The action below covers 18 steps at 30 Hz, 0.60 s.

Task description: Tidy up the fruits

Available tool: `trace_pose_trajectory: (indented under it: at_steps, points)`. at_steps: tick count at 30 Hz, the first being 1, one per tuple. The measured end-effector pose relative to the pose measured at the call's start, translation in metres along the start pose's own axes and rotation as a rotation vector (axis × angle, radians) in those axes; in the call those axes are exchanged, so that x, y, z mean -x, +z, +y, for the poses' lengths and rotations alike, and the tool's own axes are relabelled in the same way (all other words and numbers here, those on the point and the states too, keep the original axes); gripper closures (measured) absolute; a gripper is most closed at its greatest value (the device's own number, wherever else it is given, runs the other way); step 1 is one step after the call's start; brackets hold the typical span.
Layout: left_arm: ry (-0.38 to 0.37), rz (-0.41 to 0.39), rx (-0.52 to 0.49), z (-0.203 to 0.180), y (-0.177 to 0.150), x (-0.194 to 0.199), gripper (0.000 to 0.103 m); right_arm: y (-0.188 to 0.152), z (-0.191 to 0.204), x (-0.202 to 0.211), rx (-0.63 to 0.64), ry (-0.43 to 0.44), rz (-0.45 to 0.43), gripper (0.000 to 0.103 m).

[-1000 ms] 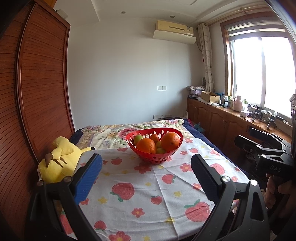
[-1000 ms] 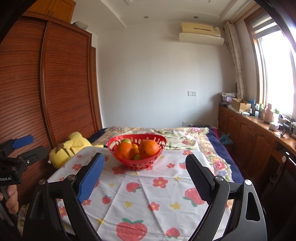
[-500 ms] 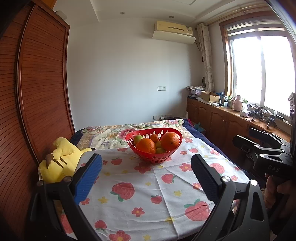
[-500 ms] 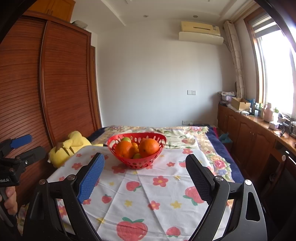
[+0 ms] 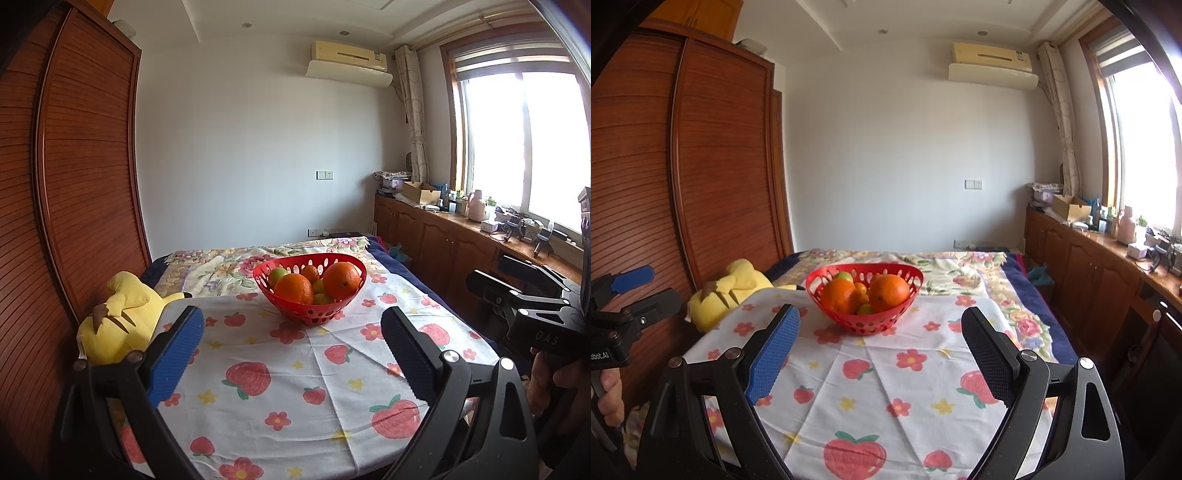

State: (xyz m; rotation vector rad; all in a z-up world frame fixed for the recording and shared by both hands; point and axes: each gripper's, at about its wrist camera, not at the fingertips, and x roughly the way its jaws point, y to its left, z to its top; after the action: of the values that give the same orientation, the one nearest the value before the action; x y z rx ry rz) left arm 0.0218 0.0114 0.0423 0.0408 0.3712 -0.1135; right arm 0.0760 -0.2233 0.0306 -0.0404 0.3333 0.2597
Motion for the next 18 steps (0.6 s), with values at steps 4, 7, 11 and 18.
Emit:
trace_pose_trajectory:
  at_steps: [4,7,11,18]
  points:
    - [-0.002,-0.001,0.0,0.0003,0.0002,0.0003,0.006,0.0002,-0.0001,0.0003,-0.002,0.0,0.0,0.012]
    - [-0.003,-0.005,0.003,0.0017,-0.0001,0.0012,0.006,0.0004,-0.0002,0.0005,-0.001,-0.001,0.0,0.012]
    - [0.0,-0.008,-0.001,0.0015,-0.0007,0.0027,0.006,0.0003,-0.0005,0.0007,-0.001,-0.001,0.0,0.012]
    - [0.003,-0.008,-0.003,0.0012,-0.0018,0.0045,0.006,0.0003,-0.0026,0.0029,0.0,-0.009,-0.004,0.012]
